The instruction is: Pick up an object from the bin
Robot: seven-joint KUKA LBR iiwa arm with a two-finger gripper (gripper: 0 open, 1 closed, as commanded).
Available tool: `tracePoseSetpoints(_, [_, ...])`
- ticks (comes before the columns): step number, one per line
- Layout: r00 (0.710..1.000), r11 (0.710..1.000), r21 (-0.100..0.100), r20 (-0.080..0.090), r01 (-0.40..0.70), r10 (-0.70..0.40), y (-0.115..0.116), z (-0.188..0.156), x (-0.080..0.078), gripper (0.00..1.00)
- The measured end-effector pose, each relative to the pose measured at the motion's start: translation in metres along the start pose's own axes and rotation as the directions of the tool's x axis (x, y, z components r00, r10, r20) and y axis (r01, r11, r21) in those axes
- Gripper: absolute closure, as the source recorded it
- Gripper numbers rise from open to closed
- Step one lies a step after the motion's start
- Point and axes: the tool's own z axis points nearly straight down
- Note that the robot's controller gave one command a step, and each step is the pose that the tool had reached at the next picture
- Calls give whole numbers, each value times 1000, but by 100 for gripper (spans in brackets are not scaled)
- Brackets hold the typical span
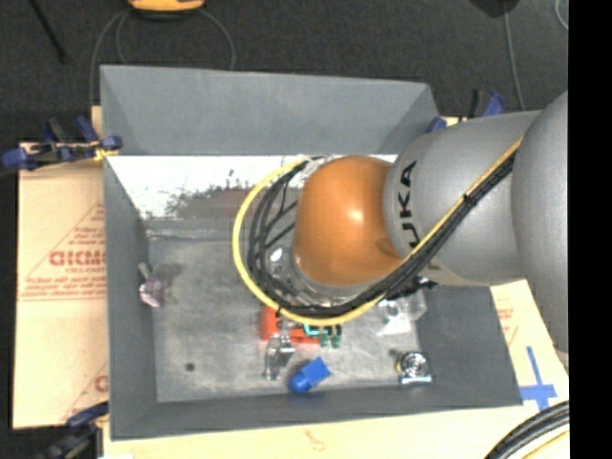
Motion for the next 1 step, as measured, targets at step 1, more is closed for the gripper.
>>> tracePoseSetpoints(1, [998, 999, 0, 17, 53, -53, -44, 85, -16, 0])
